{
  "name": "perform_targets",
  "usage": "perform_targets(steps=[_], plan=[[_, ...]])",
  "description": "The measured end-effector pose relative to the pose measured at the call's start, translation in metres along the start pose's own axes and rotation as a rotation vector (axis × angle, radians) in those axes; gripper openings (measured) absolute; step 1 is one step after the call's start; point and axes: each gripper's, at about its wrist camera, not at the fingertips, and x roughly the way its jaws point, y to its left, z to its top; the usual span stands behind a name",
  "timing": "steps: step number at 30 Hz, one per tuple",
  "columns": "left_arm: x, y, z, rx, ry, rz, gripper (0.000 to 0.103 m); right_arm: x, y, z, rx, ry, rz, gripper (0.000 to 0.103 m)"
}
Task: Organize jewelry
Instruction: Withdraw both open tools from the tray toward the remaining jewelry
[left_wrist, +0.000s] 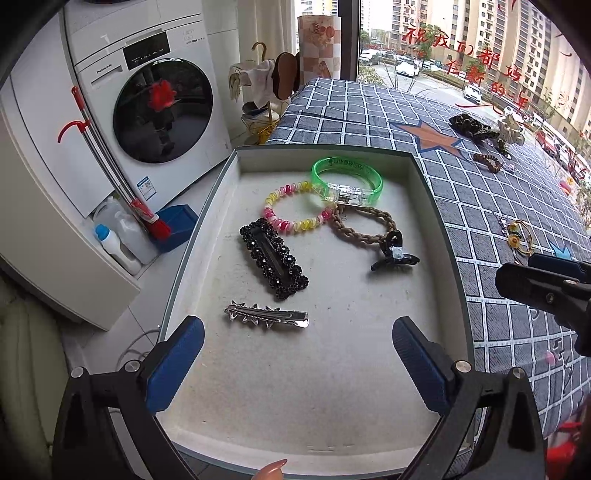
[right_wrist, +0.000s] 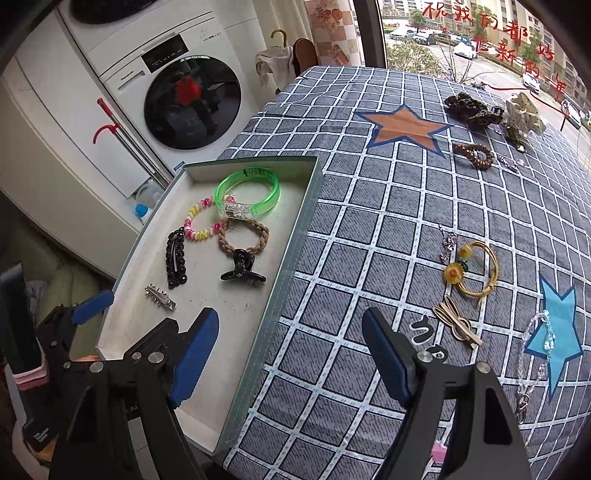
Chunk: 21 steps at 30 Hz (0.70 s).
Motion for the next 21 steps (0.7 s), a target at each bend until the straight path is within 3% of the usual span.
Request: perform_targets(steps=[3, 12, 16, 21], plan=[[-0.007, -0.007, -0.001, 0.008, -0.011, -0.012, 0.103, -0.008, -0.015, -0.008, 0.035, -0.016, -0.002, 0.103], [-0.025, -0.052, -0.004, 0.084, -0.017, -0.061, 0.103, -0.031, -0.061, -0.038, 0.124, -0.057, 0.01, 0.103], [-0.031, -0.076, -0.005, 0.118, -0.02, -0.076, 0.103, -0.034, -0.082, -0.053, 0.156, -0.012, 0.017, 0.103], [-0.032, -0.101, -0.004, 0.148, -0.016, -0.106, 0.103, -0.044, -0.11, -0.074, 0.162, 0.006, -0.075, 0.103]])
